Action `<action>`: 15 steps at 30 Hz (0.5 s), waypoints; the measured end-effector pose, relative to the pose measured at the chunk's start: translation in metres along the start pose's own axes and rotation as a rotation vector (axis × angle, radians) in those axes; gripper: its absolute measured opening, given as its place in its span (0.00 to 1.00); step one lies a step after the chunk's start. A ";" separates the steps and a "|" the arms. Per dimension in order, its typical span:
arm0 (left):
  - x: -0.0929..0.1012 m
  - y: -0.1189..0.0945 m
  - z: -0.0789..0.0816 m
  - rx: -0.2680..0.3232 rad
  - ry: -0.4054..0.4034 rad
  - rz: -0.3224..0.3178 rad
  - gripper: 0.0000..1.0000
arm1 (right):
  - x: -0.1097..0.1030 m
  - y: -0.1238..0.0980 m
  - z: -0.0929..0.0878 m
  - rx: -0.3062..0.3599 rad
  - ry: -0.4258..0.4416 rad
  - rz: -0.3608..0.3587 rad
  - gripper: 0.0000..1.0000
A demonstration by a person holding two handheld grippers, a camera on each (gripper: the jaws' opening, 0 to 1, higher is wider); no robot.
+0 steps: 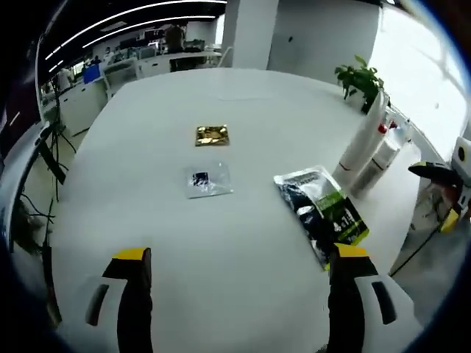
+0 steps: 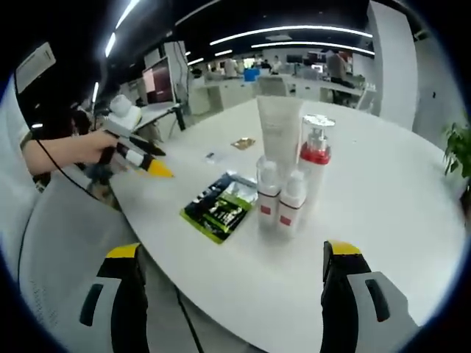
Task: Arrange the skincare products in the storage area until every visible bottle or jar stands upright without overlapping.
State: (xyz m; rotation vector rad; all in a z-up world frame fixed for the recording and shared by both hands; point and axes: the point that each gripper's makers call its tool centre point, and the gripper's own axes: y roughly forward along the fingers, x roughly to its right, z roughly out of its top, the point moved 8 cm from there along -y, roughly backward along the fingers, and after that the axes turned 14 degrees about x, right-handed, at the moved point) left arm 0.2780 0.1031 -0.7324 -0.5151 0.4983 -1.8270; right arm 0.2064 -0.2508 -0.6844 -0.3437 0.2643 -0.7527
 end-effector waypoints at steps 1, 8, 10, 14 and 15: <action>-0.004 0.006 0.002 -0.004 0.000 0.007 0.94 | 0.000 0.000 -0.001 -0.006 -0.002 0.004 1.00; -0.013 0.036 0.005 -0.018 0.002 0.017 0.86 | -0.001 0.000 -0.002 -0.014 0.004 0.004 0.99; -0.015 0.040 0.007 -0.018 0.007 0.027 0.83 | -0.001 -0.001 -0.002 -0.015 0.003 -0.001 0.99; -0.017 0.052 0.010 -0.019 -0.007 0.039 0.77 | 0.001 0.000 -0.003 -0.020 0.009 -0.006 0.99; -0.017 0.055 0.010 -0.021 -0.003 0.041 0.76 | 0.001 0.000 -0.003 -0.021 0.010 -0.006 1.00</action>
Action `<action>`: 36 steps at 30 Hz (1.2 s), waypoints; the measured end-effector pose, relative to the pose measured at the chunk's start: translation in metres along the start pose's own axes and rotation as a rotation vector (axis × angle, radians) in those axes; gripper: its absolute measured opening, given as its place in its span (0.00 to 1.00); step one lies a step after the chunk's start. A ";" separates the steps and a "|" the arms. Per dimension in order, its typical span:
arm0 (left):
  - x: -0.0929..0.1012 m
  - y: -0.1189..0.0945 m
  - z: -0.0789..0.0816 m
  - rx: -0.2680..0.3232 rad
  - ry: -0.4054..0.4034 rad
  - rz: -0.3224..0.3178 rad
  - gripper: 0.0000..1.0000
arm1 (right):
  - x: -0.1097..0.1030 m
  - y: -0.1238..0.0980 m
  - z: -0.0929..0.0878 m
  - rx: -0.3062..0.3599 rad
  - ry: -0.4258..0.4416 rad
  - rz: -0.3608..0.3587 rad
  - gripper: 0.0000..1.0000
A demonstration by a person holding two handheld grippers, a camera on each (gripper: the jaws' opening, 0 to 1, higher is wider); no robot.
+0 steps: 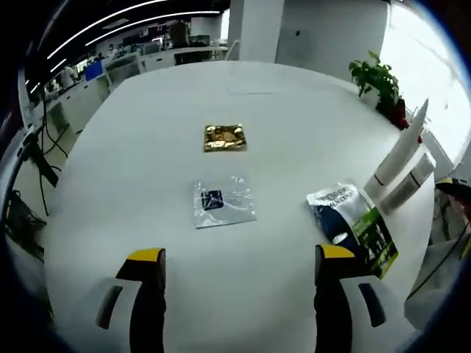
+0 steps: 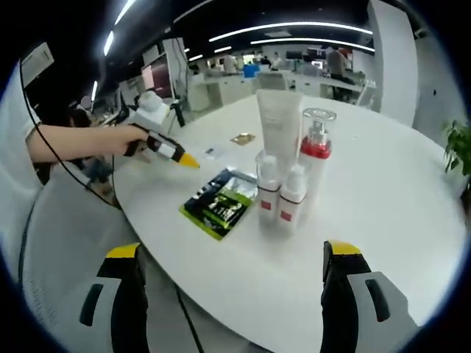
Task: Arrange the skincare products in the storage area until every visible bottle or jar stands upright without overlapping.
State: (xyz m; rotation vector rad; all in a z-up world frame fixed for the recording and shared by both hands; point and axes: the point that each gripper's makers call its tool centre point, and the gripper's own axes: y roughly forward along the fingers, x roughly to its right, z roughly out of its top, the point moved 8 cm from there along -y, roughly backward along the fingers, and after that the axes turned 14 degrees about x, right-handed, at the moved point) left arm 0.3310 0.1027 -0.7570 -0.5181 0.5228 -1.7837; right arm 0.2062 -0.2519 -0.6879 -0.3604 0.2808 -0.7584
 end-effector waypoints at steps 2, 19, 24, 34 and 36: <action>0.000 0.005 0.002 0.002 0.011 0.004 0.74 | 0.000 0.000 0.000 -0.001 0.005 -0.001 0.99; -0.012 0.037 0.017 0.000 0.049 0.033 0.62 | 0.003 0.000 -0.004 -0.010 0.020 -0.016 0.99; -0.015 0.044 0.019 -0.014 0.068 0.046 0.58 | 0.004 0.000 -0.004 -0.011 0.020 -0.021 0.99; -0.016 0.045 0.023 -0.002 0.095 0.062 0.40 | 0.003 0.001 -0.005 -0.021 0.014 -0.019 0.99; -0.018 0.046 0.024 0.000 0.095 0.061 0.40 | 0.003 0.001 -0.005 -0.022 0.012 -0.019 0.99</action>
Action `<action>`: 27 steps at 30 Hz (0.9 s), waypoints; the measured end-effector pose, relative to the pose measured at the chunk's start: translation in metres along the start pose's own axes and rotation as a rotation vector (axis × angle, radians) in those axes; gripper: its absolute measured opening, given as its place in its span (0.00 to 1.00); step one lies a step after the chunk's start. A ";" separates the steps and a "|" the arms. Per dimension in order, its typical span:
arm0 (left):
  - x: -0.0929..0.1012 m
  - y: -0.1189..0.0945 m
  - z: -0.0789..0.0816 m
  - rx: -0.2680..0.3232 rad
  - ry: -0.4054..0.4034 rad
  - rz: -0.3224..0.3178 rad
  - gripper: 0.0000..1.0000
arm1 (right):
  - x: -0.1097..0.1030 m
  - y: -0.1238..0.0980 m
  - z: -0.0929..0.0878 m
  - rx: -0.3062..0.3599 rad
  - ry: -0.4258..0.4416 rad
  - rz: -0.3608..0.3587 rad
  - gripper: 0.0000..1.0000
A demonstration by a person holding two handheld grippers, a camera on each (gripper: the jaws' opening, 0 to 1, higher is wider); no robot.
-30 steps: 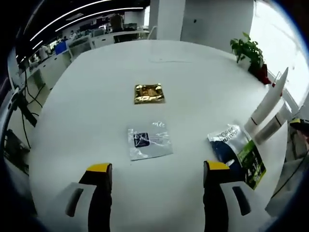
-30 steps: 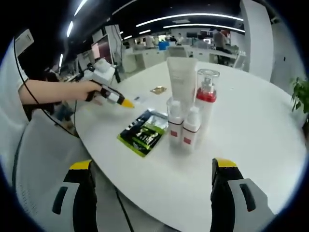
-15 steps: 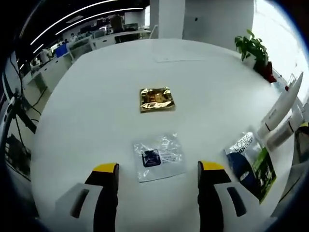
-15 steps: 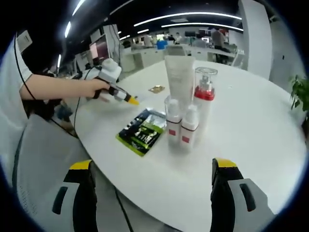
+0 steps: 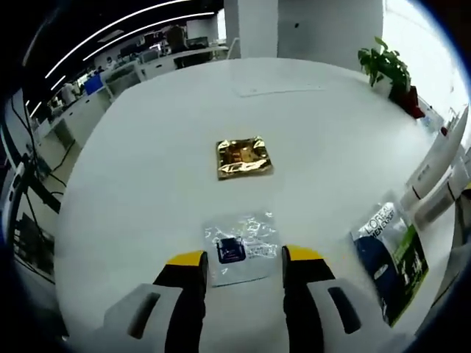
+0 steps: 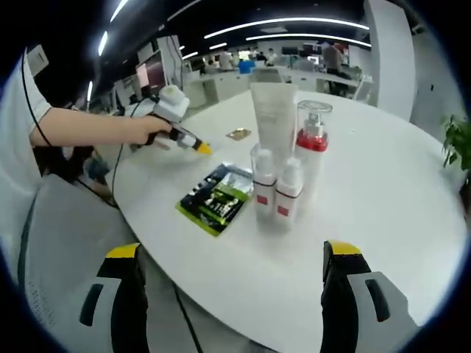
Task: Arrange the skincare products in the storage area until every visible bottle or jar stands upright without overlapping.
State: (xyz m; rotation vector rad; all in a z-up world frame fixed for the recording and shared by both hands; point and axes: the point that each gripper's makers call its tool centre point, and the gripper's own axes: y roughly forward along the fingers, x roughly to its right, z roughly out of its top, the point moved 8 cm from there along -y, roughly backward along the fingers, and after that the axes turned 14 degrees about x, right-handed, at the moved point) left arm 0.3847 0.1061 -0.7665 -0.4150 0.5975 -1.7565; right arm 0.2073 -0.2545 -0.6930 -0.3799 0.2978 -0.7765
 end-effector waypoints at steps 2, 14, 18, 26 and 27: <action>-0.001 0.000 0.000 0.000 -0.003 0.003 0.40 | 0.000 0.000 0.000 0.000 0.000 -0.001 0.99; 0.004 -0.017 0.008 0.053 -0.003 -0.005 0.40 | -0.002 0.000 0.002 0.012 0.000 0.010 0.99; 0.009 -0.032 0.011 0.088 0.004 -0.022 0.40 | -0.002 -0.001 0.006 0.040 0.023 0.014 0.99; 0.019 -0.057 0.021 0.149 0.032 -0.050 0.40 | -0.005 -0.001 0.009 0.063 0.020 0.033 0.96; 0.023 -0.063 0.022 0.156 0.037 -0.056 0.40 | -0.007 -0.001 0.010 0.065 0.015 0.035 0.96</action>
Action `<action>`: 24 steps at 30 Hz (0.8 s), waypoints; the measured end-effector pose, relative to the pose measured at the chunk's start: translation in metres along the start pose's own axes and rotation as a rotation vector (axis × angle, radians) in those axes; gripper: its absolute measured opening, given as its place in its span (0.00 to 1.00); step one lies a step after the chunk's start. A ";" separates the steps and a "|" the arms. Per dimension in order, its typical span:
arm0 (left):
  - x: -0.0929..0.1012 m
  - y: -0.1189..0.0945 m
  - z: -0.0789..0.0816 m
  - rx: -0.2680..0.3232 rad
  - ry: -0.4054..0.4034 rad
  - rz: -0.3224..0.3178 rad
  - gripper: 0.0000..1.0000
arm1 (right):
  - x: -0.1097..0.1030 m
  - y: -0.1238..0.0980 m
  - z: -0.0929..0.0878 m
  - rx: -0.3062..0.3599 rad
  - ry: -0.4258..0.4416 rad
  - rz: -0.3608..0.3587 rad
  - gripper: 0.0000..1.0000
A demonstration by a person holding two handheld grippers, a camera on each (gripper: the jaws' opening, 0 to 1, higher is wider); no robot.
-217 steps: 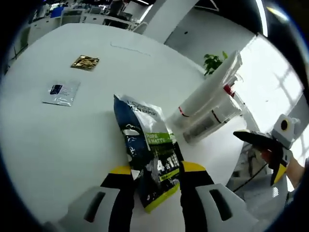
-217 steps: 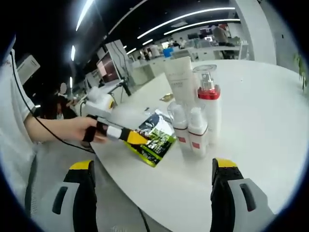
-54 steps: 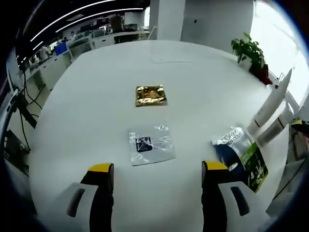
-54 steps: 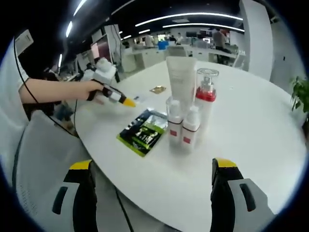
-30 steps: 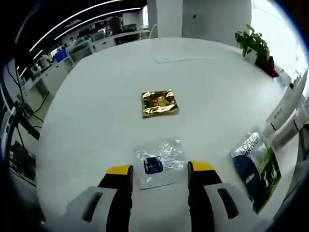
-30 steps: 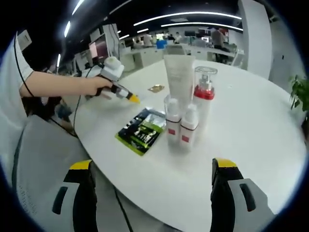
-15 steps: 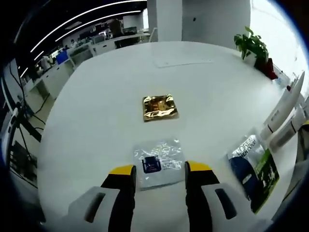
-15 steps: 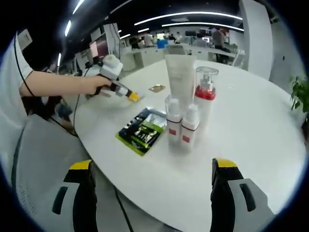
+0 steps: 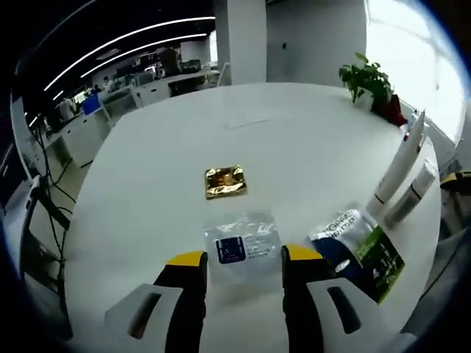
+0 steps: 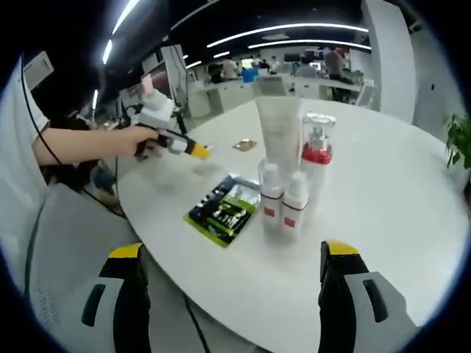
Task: Arrange the skincare products in the storage area until every visible bottle or jar stands upright without overlapping.
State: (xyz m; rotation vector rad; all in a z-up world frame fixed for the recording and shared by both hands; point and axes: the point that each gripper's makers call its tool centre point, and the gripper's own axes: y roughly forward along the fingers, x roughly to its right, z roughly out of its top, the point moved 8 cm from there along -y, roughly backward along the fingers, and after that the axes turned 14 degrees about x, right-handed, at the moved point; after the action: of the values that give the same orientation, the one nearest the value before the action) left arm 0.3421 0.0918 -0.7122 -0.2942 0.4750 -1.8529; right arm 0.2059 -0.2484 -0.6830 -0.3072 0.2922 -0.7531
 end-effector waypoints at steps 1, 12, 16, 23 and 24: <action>0.003 -0.004 0.002 0.005 0.002 -0.002 0.40 | -0.001 0.000 0.001 0.002 -0.004 0.001 0.96; 0.023 -0.037 0.006 0.076 0.049 -0.042 0.39 | -0.019 0.004 0.013 0.056 -0.009 0.031 0.93; 0.034 -0.051 0.011 0.100 0.056 -0.060 0.39 | -0.026 0.009 0.016 0.075 -0.008 0.049 0.91; 0.056 -0.076 0.017 0.153 0.102 -0.111 0.39 | -0.035 0.021 0.031 0.134 0.006 0.067 0.85; 0.061 -0.079 0.018 0.157 0.111 -0.119 0.39 | -0.035 0.023 0.033 0.145 0.010 0.070 0.84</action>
State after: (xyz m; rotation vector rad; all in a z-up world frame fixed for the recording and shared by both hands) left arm 0.2634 0.0528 -0.6620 -0.1162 0.3909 -2.0179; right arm 0.2077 -0.2021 -0.6564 -0.1560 0.2550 -0.7033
